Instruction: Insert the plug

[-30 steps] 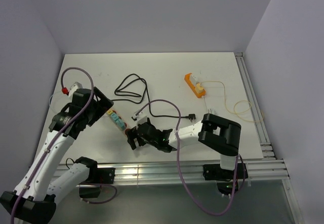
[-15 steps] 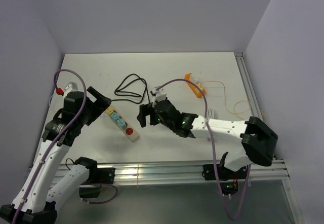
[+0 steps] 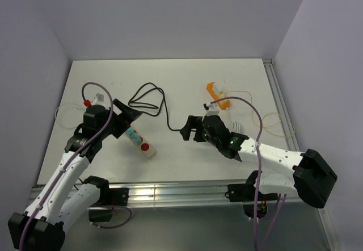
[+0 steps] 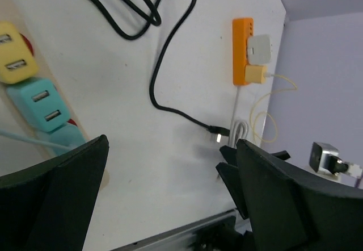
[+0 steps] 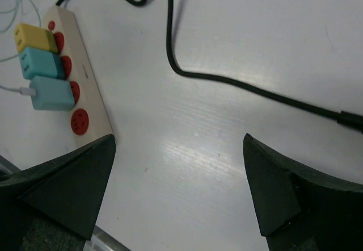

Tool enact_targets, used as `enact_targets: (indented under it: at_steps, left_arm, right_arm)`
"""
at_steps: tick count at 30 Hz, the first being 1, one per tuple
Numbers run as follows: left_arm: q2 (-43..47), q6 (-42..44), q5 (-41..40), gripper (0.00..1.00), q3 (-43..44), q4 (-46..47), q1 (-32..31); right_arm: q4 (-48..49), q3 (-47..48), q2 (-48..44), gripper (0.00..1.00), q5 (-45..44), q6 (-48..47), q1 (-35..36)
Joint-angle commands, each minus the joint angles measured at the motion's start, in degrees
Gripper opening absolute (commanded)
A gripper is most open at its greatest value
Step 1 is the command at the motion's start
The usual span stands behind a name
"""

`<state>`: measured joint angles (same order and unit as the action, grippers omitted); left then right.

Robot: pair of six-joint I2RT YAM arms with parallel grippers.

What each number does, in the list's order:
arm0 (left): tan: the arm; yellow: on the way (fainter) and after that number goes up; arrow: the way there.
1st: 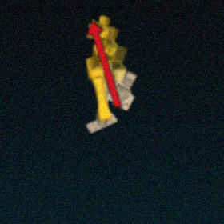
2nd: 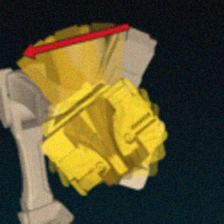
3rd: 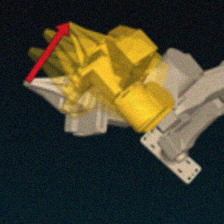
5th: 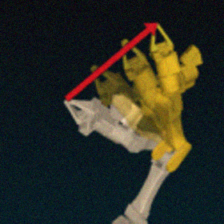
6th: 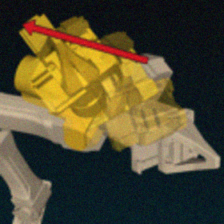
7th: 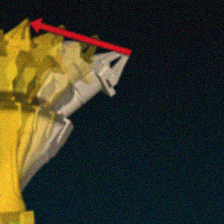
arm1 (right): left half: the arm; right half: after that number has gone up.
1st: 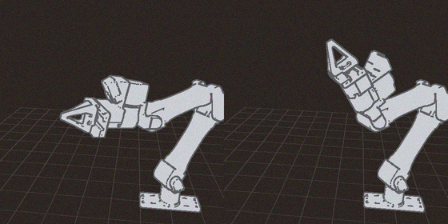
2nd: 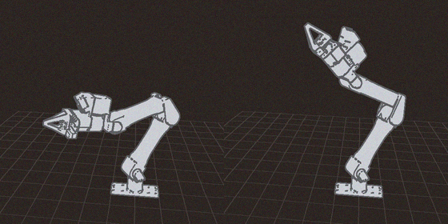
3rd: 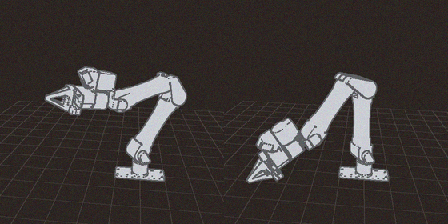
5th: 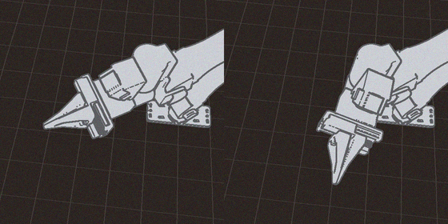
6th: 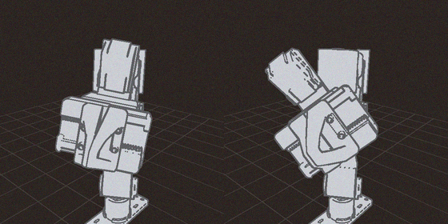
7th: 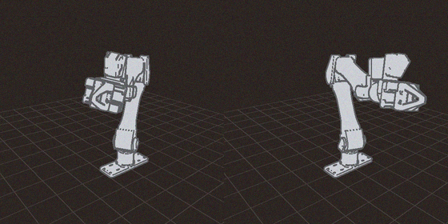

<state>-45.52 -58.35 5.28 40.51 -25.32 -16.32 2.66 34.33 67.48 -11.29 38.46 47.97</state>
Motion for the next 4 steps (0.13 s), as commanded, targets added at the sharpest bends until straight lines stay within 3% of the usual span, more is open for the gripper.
enact_targets:
  at_steps: [1, 4]
  left_arm:
    - [-0.1, -4.4, 11.75, 0.99, -5.43, 16.94, 0.85]
    - [0.08, -13.41, 21.85, 1.0, -13.68, 34.85, 1.64]
  right_arm:
    - [4.01, -7.22, -5.86, 1.0, 3.54, 3.55, -1.38]
    - [13.99, -15.04, -11.66, 1.0, 6.79, 4.79, -3.92]
